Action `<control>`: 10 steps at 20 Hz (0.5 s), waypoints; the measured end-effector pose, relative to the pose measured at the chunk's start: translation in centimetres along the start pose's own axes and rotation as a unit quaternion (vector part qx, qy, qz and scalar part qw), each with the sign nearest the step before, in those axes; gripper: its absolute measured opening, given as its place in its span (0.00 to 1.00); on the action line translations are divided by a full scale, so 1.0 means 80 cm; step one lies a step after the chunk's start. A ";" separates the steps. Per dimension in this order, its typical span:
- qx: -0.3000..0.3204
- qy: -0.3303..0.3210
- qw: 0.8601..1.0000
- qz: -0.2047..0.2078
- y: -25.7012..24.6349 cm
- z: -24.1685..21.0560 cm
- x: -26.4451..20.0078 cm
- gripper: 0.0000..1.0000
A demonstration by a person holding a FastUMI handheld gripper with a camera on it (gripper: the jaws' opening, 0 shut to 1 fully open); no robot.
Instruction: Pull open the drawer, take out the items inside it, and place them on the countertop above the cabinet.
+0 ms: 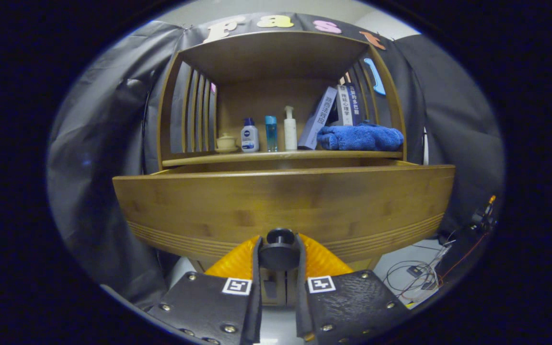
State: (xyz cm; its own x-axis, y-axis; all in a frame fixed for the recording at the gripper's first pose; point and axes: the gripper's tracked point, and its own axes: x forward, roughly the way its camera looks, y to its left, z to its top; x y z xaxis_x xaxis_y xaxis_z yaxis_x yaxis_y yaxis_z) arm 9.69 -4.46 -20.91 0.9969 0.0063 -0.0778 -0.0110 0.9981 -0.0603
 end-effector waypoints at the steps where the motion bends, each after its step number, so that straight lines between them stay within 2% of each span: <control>1: 0.001 0.000 1.000 -0.003 -0.001 -0.001 -0.005 0.28; 7: 0.039 0.009 0.999 -0.005 -0.001 -0.007 -0.030 0.29; 10: 0.037 0.012 0.999 -0.006 -0.001 -0.011 -0.045 0.28</control>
State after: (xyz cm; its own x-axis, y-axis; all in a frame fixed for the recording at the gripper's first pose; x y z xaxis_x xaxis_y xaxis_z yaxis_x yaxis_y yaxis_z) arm 6.04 -4.61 -21.47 0.9948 -0.0060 -0.1016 0.0072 0.9999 0.0114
